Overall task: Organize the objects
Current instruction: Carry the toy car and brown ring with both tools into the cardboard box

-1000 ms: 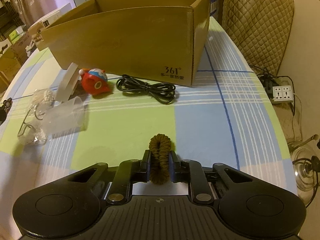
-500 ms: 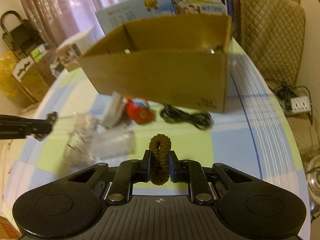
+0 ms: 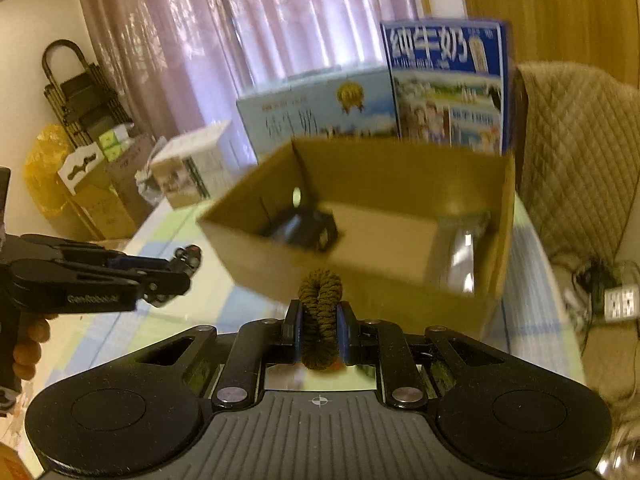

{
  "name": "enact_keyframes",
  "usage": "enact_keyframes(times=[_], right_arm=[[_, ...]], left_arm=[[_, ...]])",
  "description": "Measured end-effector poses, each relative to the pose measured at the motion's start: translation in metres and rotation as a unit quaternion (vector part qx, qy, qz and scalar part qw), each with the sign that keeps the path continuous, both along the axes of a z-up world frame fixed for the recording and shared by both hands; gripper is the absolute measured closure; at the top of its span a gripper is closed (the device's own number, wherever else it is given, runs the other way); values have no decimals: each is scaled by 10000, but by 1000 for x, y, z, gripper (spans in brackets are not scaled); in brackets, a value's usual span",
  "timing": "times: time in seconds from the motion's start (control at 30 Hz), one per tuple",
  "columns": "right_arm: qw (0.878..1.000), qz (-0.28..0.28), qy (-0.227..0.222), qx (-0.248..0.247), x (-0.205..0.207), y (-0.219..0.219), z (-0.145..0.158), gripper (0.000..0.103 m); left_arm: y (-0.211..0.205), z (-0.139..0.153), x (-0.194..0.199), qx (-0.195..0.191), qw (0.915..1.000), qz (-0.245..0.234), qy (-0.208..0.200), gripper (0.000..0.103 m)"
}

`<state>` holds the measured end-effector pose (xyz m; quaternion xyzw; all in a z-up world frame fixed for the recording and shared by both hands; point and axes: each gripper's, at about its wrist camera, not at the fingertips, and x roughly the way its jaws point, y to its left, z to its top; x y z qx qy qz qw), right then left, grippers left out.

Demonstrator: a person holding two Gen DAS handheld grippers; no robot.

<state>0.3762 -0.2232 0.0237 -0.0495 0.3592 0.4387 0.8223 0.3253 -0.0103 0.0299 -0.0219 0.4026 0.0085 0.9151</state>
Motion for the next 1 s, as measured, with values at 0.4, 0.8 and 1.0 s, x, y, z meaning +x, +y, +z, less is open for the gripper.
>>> enact_keyframes(times=[0.4,0.8,1.0], right_arm=[[9993,-85,-371,-6,56,24,18,89],[9982,-387,122,-444,109,45,-14,89],[9945,-483,547,-756,130,53,-39,89]], left_arm=[[-11,21,79,50,9994,-248,-238,76],[-12,-8,149,-154,9992,-263,253,76],[-8,-31,175,-263,9974,-224,625,76]])
